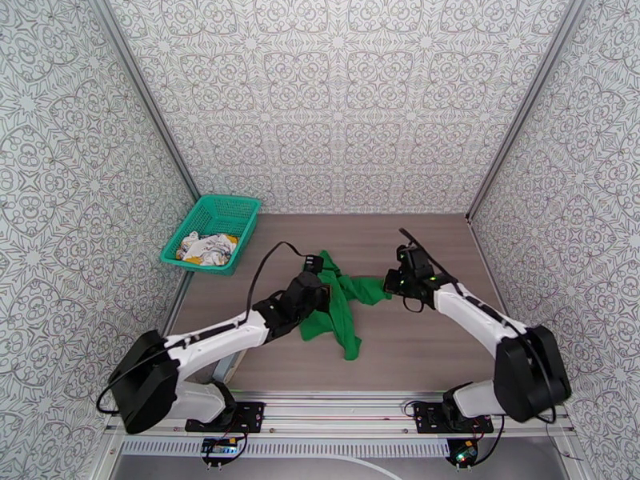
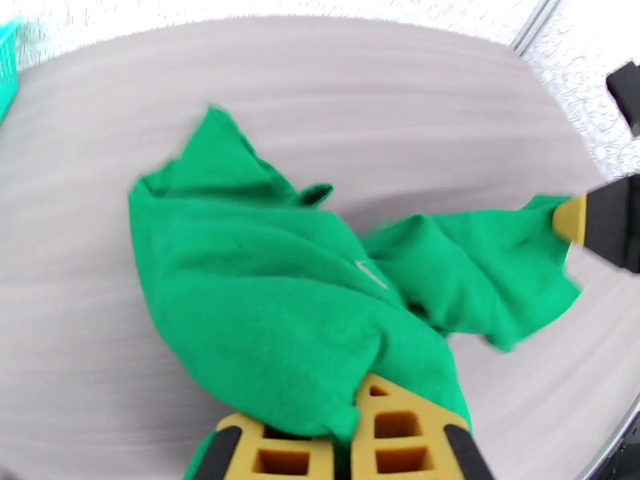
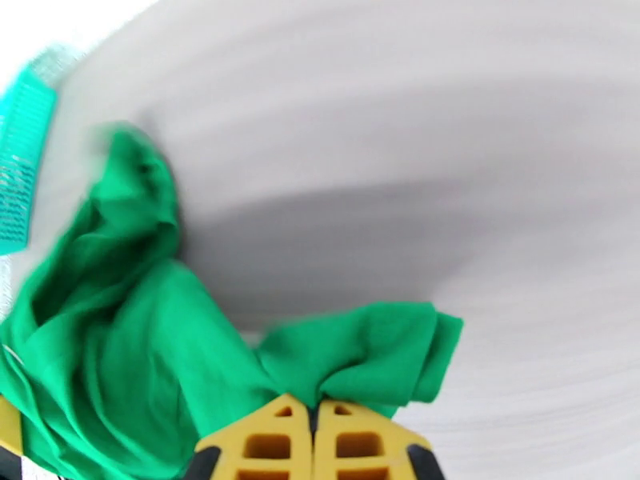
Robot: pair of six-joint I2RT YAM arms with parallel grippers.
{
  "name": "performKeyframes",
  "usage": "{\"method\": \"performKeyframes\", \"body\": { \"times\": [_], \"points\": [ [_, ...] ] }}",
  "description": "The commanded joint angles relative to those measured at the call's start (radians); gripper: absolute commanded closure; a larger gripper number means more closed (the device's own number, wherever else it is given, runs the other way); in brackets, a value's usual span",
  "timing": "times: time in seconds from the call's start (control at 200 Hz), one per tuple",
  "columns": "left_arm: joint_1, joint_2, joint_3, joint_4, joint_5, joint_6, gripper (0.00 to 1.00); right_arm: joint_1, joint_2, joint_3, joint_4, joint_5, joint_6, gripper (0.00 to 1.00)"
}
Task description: Fold and stack the mixed laundry pile
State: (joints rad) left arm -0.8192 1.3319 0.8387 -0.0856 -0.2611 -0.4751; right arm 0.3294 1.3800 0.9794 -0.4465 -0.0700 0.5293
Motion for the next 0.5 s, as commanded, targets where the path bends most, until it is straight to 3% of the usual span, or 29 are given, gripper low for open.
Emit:
{"method": "performKeyframes", "body": {
  "times": [0.0, 0.23, 0.355, 0.445, 0.495],
  "points": [
    [-0.011, -0.093, 0.068, -0.091, -0.064, 0.084, 1.0, -0.03, -0.082, 0.086, -0.139, 0.076, -0.063, 1.0],
    [-0.104, -0.372, 0.138, -0.16, -0.095, 0.284, 1.0, -0.046, -0.305, 0.261, -0.334, 0.185, -0.143, 1.0],
    [-0.177, -0.45, 0.235, -0.244, -0.08, 0.359, 1.0, -0.046, -0.396, 0.334, -0.426, 0.194, -0.148, 1.0],
    [-0.152, -0.42, 0.322, -0.375, -0.108, 0.306, 1.0, -0.046, -0.414, 0.354, -0.47, 0.191, -0.13, 1.0],
    [-0.074, -0.371, 0.361, -0.456, -0.036, 0.264, 1.0, -0.046, -0.392, 0.341, -0.467, 0.193, -0.121, 1.0]
  ]
}}
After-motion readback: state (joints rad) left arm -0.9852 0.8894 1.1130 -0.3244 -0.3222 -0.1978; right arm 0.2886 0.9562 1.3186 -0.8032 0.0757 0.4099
